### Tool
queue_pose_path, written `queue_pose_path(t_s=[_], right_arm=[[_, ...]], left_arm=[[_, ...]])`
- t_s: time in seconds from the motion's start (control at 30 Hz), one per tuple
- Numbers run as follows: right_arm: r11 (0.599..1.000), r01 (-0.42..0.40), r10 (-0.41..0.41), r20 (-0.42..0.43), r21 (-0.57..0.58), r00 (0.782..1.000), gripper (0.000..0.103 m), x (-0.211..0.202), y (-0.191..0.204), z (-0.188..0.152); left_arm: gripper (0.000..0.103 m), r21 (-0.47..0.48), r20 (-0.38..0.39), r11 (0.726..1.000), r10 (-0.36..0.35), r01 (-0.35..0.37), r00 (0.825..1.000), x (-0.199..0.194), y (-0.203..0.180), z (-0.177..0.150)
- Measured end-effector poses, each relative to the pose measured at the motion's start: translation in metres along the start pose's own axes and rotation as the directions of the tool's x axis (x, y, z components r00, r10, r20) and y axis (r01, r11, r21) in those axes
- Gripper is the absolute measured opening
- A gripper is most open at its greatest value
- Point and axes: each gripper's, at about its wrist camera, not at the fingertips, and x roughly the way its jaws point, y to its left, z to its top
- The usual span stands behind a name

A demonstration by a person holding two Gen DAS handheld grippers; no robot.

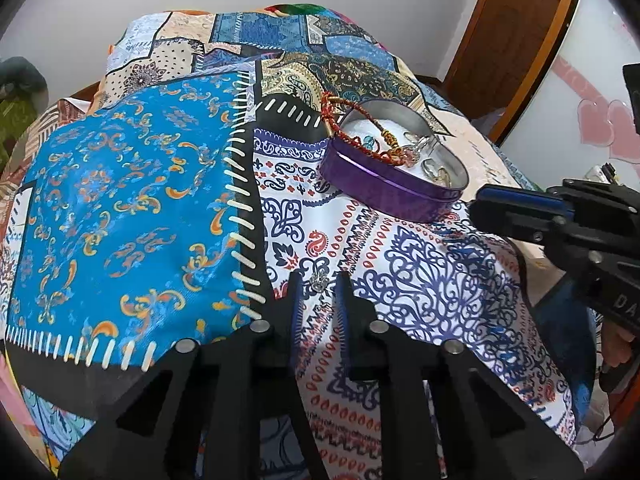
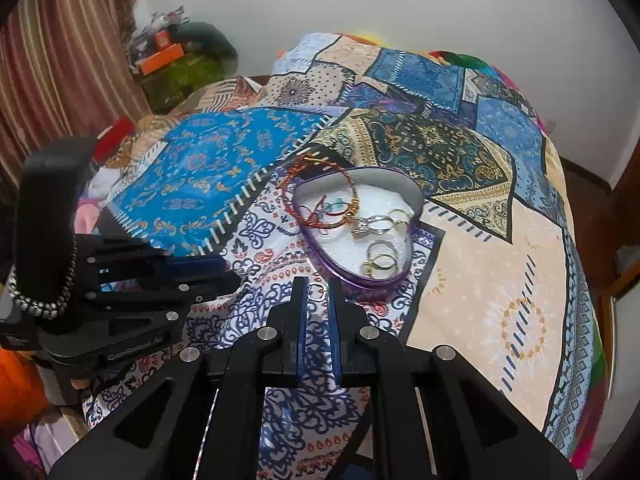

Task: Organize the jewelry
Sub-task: 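Carry the silver ring in the right gripper over the purple tin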

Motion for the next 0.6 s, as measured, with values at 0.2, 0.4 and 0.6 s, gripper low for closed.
queue_pose_path(t_s=[0.2, 0.4, 0.6], right_arm=[[1.0, -0.006, 0.006, 0.006, 0.017, 1.0, 0.009, -0.001, -0.008, -0.003], [0.999, -0.007, 0.006, 0.02, 0.032, 1.0, 0.009, -0.006, -0.012, -0.003], [0.999, 0.008, -0.01, 0.045, 0.037, 0.999, 0.009, -0.014, -0.015, 0.0]], left_arm=[[0.005, 0.0, 0.005, 1.0, 0.014, -0.014, 1.0, 0.002, 0.001, 0.002], [0.005, 0.007, 0.057, 1.0, 0.021, -0.021, 0.998, -0.016, 0.0, 0.005], [0.005, 0.007, 0.126, 1.0, 0.018, -0.019, 0.992, -0.044, -0.003, 0.016]])
